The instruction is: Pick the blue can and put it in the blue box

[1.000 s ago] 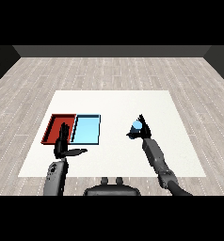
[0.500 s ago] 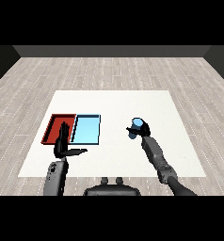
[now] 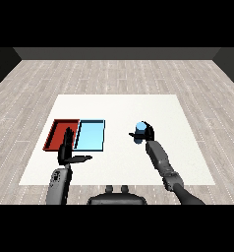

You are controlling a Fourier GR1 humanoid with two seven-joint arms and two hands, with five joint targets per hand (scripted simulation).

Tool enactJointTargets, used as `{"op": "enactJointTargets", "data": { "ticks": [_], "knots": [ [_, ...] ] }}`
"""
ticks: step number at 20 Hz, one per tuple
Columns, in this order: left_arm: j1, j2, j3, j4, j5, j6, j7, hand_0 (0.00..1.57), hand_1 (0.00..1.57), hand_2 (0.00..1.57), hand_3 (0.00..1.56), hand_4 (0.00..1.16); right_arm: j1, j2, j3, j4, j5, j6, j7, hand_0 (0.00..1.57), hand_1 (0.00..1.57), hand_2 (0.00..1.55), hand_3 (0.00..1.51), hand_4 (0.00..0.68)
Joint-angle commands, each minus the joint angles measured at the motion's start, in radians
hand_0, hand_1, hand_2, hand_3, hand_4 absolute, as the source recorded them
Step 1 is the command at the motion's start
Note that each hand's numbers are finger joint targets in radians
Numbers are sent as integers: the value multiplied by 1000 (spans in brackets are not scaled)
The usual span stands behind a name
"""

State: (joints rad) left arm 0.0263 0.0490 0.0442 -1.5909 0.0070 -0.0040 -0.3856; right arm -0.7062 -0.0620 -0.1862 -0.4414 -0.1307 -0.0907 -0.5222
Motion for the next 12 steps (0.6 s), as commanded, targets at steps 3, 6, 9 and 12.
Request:
{"op": "enactJointTargets", "data": {
  "ticks": [3, 6, 9, 12],
  "knots": [
    [-52, -18, -12, 79, -25, 16, -25, 0, 0, 0, 0, 0, 39, 14, 76, -172, 57, -61, 5, 1449, 1449, 1471, 1358, 495],
    [19, -12, -30, 3, 17, -35, 26, 0, 0, 0, 0, 0, 68, 28, 95, -262, 52, -54, 54, 1459, 1459, 1480, 1354, 518],
    [11, -47, -87, 13, -54, 22, -11, 0, 0, 0, 0, 0, 92, 31, 100, -312, 41, -29, 61, 1461, 1461, 1483, 1378, 514],
    [-35, -46, -75, 84, -16, -23, -24, 0, 0, 0, 0, 0, 128, 61, 155, -409, 33, -80, 101, 1451, 1451, 1472, 1377, 532]
  ]
}}
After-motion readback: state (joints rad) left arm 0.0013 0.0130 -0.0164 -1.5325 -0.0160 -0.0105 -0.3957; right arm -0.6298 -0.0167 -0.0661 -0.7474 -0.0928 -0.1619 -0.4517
